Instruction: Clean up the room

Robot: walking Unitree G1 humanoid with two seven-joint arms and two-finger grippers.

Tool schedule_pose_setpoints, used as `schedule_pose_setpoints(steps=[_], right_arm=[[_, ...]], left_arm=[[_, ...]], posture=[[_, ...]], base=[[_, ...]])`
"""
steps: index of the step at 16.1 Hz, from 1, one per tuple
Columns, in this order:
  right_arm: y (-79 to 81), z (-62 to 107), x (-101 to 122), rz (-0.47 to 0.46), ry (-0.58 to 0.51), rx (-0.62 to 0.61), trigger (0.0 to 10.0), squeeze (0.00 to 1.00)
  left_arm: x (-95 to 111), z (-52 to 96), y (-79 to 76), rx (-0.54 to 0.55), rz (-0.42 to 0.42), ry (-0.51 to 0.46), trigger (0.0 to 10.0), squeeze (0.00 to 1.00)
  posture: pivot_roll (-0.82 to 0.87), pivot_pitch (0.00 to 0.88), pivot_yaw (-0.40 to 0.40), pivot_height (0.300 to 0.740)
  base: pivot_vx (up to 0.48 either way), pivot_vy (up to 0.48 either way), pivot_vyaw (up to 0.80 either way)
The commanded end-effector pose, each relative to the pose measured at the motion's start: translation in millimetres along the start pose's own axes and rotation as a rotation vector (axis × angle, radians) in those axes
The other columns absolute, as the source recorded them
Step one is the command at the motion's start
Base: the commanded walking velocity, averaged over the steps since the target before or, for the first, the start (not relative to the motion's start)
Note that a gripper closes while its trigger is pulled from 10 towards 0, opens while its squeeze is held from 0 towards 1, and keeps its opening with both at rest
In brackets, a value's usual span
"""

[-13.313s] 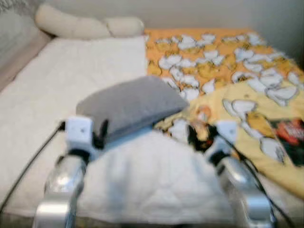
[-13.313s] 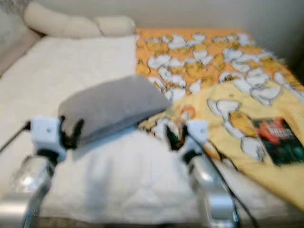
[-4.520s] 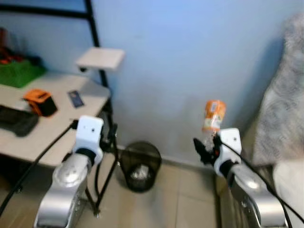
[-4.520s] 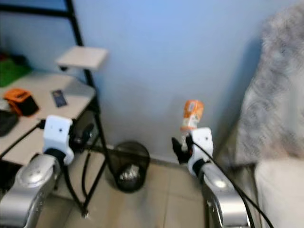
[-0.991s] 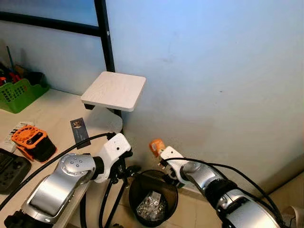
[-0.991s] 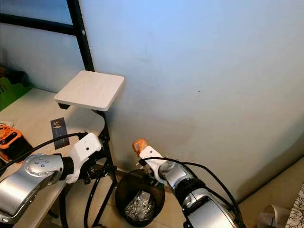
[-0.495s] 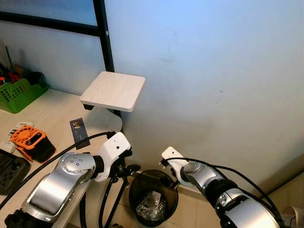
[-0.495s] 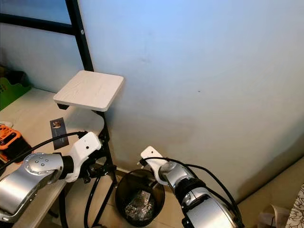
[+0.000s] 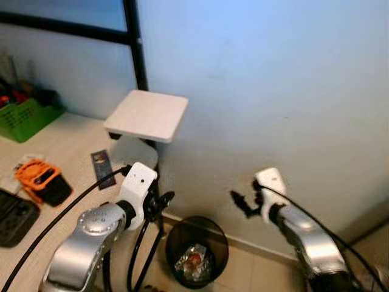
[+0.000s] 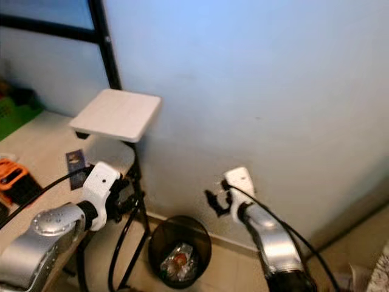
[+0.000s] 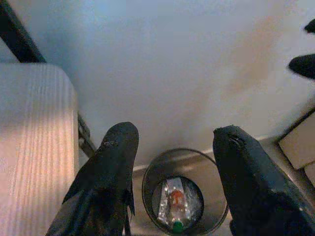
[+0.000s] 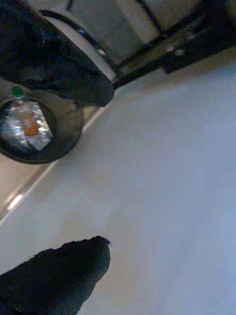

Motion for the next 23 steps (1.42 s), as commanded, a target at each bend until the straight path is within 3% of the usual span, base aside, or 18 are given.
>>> schedule_pose_setpoints(steps=[1, 2, 3, 5, 6, 8, 10, 13, 17, 20, 23], right_arm=[[0.4, 4.7, 13, -0.007, -0.037, 0.004, 10.0, 0.00], [5.0, 21.6, 23, -0.017, -0.063, 0.010, 10.0, 0.00], [6.6, 28.0, 24, -0.021, -0.063, 0.004, 10.0, 0.00], [8.9, 36.3, 22, -0.080, -0.054, -0.011, 10.0, 0.00], [2.4, 40.1, 25, -0.121, -0.090, -0.078, 10.0, 0.00], [0.1, 49.4, 15, -0.088, -0.072, -0.137, 10.0, 0.00], [-4.8, 54.3, 8, -0.179, -0.061, -0.205, 10.0, 0.00], [-12.0, 58.8, 23, -0.196, -0.144, -0.269, 10.0, 0.00], [-8.5, 55.9, 17, -0.248, -0.108, -0.252, 10.0, 0.00], [-6.0, 53.5, 15, -0.308, -0.110, -0.260, 10.0, 0.00], [-4.9, 52.7, 13, -0.310, -0.094, -0.255, 10.0, 0.00]], left_arm=[[2, 3.9, 0.5, 0.012, -0.022, -0.007, 10.0, 0.00], [-1, 9.2, -0.8, 0.034, -0.014, -0.005, 10.0, 0.00], [-2, 11.0, -0.2, 0.051, -0.003, -0.005, 10.0, 0.00], [-1, 12.5, 3.2, 0.104, 0.002, -0.025, 10.0, 0.00], [-2, 12.5, 7.5, 0.151, 0.000, -0.020, 10.0, 0.00], [-2, 16.1, 11.1, 0.204, 0.008, -0.044, 10.0, 0.00], [-5, 21.7, 15.1, 0.256, -0.018, -0.043, 10.0, 0.00], [-13, 30.0, 18.9, 0.336, 0.028, -0.034, 10.0, 0.00], [-20, 36.4, 24.1, 0.370, 0.037, -0.018, 10.0, 0.00], [-24, 35.4, 22.5, 0.347, 0.167, -0.017, 10.0, 0.00], [-22, 34.1, 21.9, 0.333, 0.182, -0.015, 10.0, 0.00]], posture=[[-0.06, 0.000, 0.016, 0.740], [-0.07, 0.000, 0.024, 0.740], [-0.07, 0.000, 0.022, 0.740], [-0.07, 0.000, 0.019, 0.740], [-0.07, 0.000, 0.014, 0.740], [-0.07, 0.000, 0.011, 0.740], [-0.05, 0.000, 0.003, 0.740], [-0.04, 0.000, 0.003, 0.740], [-0.01, 0.000, -0.003, 0.740], [-0.01, 0.000, -0.005, 0.740], [-0.02, 0.000, 0.001, 0.740]], base=[[0.000, 0.000, 0.00], [0.000, 0.000, 0.00], [0.000, 0.000, 0.00], [0.000, 0.000, 0.00], [0.000, 0.000, 0.00], [0.000, 0.000, 0.00], [0.000, 0.000, -0.80], [0.000, 0.000, -0.80], [0.000, 0.000, -0.80], [0.000, 0.000, -0.80], [0.000, 0.000, -0.53]])
Point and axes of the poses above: a point about 5 cm out from each wrist's last joint towards the gripper, its own z axis pointing back from the gripper into the wrist, its own x axis along the axis of the wrist's last joint, y = z × x, the point moved 4 cm from there along -z, pointing out of the wrist towards the gripper, and after that the axes turned 6 degrees about -z, right-handed, at the moved point
